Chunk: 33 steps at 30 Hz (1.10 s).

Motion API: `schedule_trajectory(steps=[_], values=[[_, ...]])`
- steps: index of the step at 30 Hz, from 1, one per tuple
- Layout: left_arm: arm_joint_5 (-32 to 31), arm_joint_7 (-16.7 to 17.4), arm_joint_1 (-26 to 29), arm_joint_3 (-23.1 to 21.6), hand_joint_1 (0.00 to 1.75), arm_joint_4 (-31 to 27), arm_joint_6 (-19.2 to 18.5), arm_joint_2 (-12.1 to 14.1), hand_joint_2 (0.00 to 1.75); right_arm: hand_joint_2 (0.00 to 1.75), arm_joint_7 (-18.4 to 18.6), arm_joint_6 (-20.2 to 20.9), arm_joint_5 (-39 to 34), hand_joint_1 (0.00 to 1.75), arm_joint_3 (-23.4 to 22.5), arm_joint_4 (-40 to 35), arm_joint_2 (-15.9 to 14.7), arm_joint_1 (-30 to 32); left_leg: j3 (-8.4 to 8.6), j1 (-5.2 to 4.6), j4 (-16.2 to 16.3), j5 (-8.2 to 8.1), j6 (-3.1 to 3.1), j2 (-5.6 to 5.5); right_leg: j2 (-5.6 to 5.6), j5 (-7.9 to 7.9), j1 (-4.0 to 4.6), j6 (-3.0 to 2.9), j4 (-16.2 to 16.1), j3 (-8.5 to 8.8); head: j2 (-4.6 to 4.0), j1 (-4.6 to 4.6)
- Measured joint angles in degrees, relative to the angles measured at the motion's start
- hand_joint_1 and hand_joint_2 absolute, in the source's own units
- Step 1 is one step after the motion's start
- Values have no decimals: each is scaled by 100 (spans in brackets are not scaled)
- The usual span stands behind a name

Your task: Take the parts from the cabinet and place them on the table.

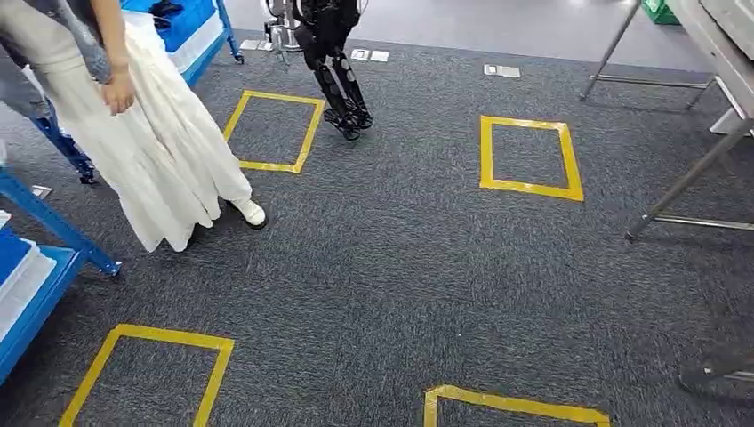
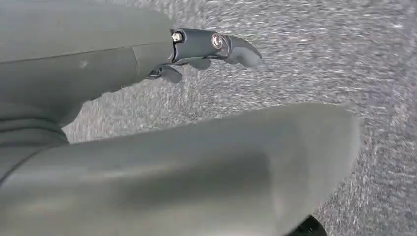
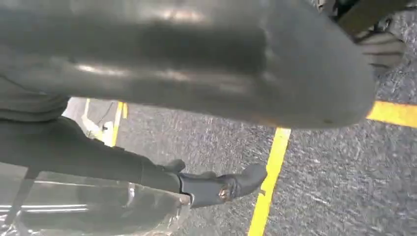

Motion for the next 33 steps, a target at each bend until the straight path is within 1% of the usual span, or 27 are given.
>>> schedule_trajectory(steps=[1,2,5,6,7,8,10,11,12,13,14,15,16,17,20,21,22,23,24,25,26,27,28,30,31,32,33], values=[[-19,37,1,-9,0,0,7,-7,0,0,31,0,142,0,17,17,-2,7,-13,-12,4,9,-29,-58,286,106,-37,6,-412,153,0,4],[-76,72,-4,-22,0,0,50,-11,0,0,80,-7,246,0,41,26,0,9,-13,-47,19,-1,-65,-120,225,148,4,-65,-445,139,0,-8],[-142,107,33,-70,0,0,127,-28,0,0,203,-9,358,0,105,31,6,-27,-65,-14,-6,43,-169,-245,83,170,49,-167,-425,199,0,-13],[-146,109,42,-72,0,2,136,-31,0,0,214,-9,365,0,118,31,18,-29,-91,5,49,13,-187,-190,14,217,-72,-237,-474,194,0,-13],[-175,125,42,-79,0,2,151,-33,0,0,254,-9,391,0,133,31,13,-35,-173,-21,221,-138,-195,180,-53,230,-42,-271,-477,192,0,-20],[-212,157,31,-92,0,4,164,-42,0,0,351,-9,434,0,153,31,13,-27,-328,-16,549,-370,-211,365,-121,230,-33,-352,-477,191,0,-61],[-330,212,13,-129,0,4,177,-46,0,0,650,-44,458,0,168,42,15,-5,-759,10,1478,-817,-253,474,-298,222,5,-361,-476,177,0,-57],[-400,243,16,-175,0,4,188,-50,0,0,811,-42,458,0,168,46,22,-2,-919,18,1825,-915,-272,498,-381,220,15,-362,-474,167,0,-66],[-448,264,27,-220,0,7,203,-50,0,0,888,-42,458,0,168,50,24,1,-937,26,1876,-873,-280,516,-458,219,18,-361,-474,164,0,-57],[-483,280,30,-247,0,7,206,-50,0,0,927,-42,463,0,168,52,26,10,-825,35,1675,-728,-284,535,-525,217,19,-361,-473,161,0,-63],[-503,302,31,-265,0,7,212,-50,0,0,962,-33,496,0,173,55,42,8,-553,40,1198,-492,-283,589,-595,214,18,-361,-473,165,0,-61],[-531,308,25,-289,0,7,212,-50,0,0,979,-20,522,0,188,55,59,4,-224,40,630,-274,-269,719,-648,210,19,-357,-472,172,0,-61],[-560,313,10,-326,0,7,212,-50,0,0,986,-20,546,0,201,55,63,2,79,27,163,-173,-232,1049,-696,198,39,-337,-468,201,0,-72],[-590,332,-19,-363,0,7,208,-48,0,0,992,-20,561,0,201,57,68,19,115,-9,50,-195,-222,1093,-750,160,114,-284,-443,192,0,-61],[-643,387,-33,-407,0,7,199,-48,0,0,1078,4,550,0,201,59,68,-4,68,-68,40,-173,-140,845,-950,158,82,-214,-476,235,0,-44],[-675,409,-33,-428,0,7,190,-48,0,0,1091,26,517,0,201,57,68,-14,94,-51,-21,-123,-78,760,-1018,136,138,-168,-465,271,0,-50],[-695,411,-31,-454,0,7,160,-55,0,0,1104,48,500,0,201,59,57,-16,114,-12,-49,-82,-47,711,-675,54,68,-140,-324,184,0,-40],[-726,435,-43,-483,0,7,151,-48,0,0,1121,70,487,0,201,61,57,3,90,12,-49,-55,5,654,-375,-109,63,-168,-50,70,0,-26],[-743,452,-69,-509,0,7,144,-48,0,0,1128,81,483,0,201,61,70,11,69,9,-49,-37,29,573,-225,-336,37,-203,405,-144,0,-6],[-772,472,-86,-527,0,7,122,-50,0,0,1132,79,480,0,201,68,70,22,45,8,-48,-29,37,477,-171,-553,13,-219,923,-395,0,-18],[-791,494,-87,-535,0,7,107,-50,0,0,1132,72,476,0,201,72,68,27,33,8,-44,-21,35,381,-150,-670,13,-194,1328,-591,0,-4],[-791,509,-86,-540,0,7,94,-50,0,0,1132,63,476,0,201,74,66,41,32,7,-43,-14,26,299,-146,-664,5,-147,1453,-652,0,-13],[-795,516,-80,-542,0,7,90,-50,0,0,1134,61,478,0,201,74,66,46,35,11,-39,-10,16,213,-146,-558,-14,-80,1289,-576,0,-7],[-828,516,-81,-561,0,7,66,-52,0,0,1132,50,496,0,201,74,57,43,41,27,-32,4,-22,53,-77,-148,-91,76,369,-144,0,-7],[-848,516,-87,-595,0,7,57,-50,0,0,1132,48,509,0,201,74,57,42,34,39,-23,8,-69,-28,164,48,-157,143,-190,115,0,9],[-854,516,-97,-616,0,7,53,-46,0,0,1132,48,522,0,201,83,63,45,9,-8,17,-4,-126,-89,346,78,-137,123,-392,160,0,11],[-859,516,-106,-636,0,7,53,-44,0,0,1132,54,533,0,201,83,63,38,-7,-5,6,-3,-164,-150,257,105,-139,19,-392,150,0,-6]])
